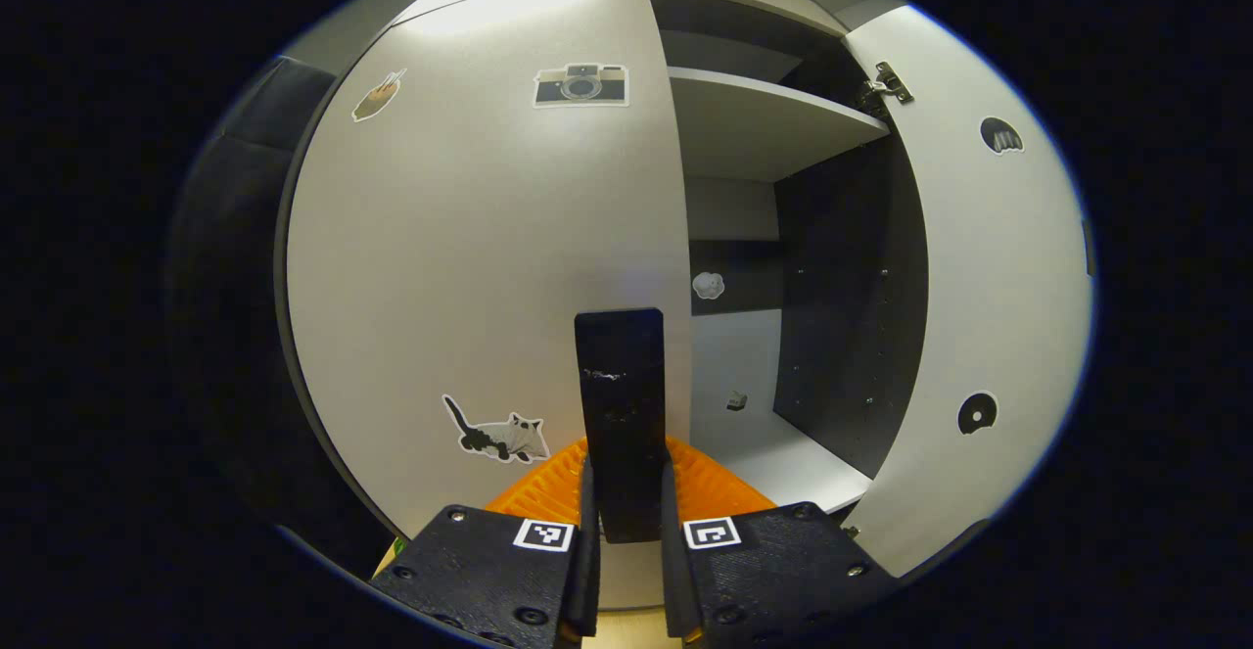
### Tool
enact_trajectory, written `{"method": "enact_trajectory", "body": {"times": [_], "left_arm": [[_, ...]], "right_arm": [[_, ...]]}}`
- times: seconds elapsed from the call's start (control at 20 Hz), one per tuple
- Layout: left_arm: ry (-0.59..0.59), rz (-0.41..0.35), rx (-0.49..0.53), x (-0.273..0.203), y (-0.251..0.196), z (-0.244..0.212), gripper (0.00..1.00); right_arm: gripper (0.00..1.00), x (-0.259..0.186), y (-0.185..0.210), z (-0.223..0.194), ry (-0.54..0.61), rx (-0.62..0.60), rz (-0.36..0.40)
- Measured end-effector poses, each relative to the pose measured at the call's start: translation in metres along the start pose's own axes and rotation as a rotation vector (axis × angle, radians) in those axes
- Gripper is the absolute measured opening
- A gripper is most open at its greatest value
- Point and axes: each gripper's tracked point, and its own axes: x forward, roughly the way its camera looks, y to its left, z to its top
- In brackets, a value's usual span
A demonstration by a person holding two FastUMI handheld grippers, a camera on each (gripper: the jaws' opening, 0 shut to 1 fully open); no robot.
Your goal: Open the right door of the double-door shoe cabinet with the right hand, and open the left door with the left hand.
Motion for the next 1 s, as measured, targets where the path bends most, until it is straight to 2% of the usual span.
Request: {"method": "enact_trajectory", "body": {"times": [0.4,1.0], "left_arm": [[-0.002,-0.078,-0.018,-0.037,0.003,-0.003,0.20],[0.008,-0.098,-0.030,-0.097,0.023,-0.010,0.20]], "right_arm": [[0.07,-0.003,0.021,0.004,-0.002,0.011,0.044],[0.07,-0.012,0.083,0.012,-0.001,-0.015,0.156]]}}
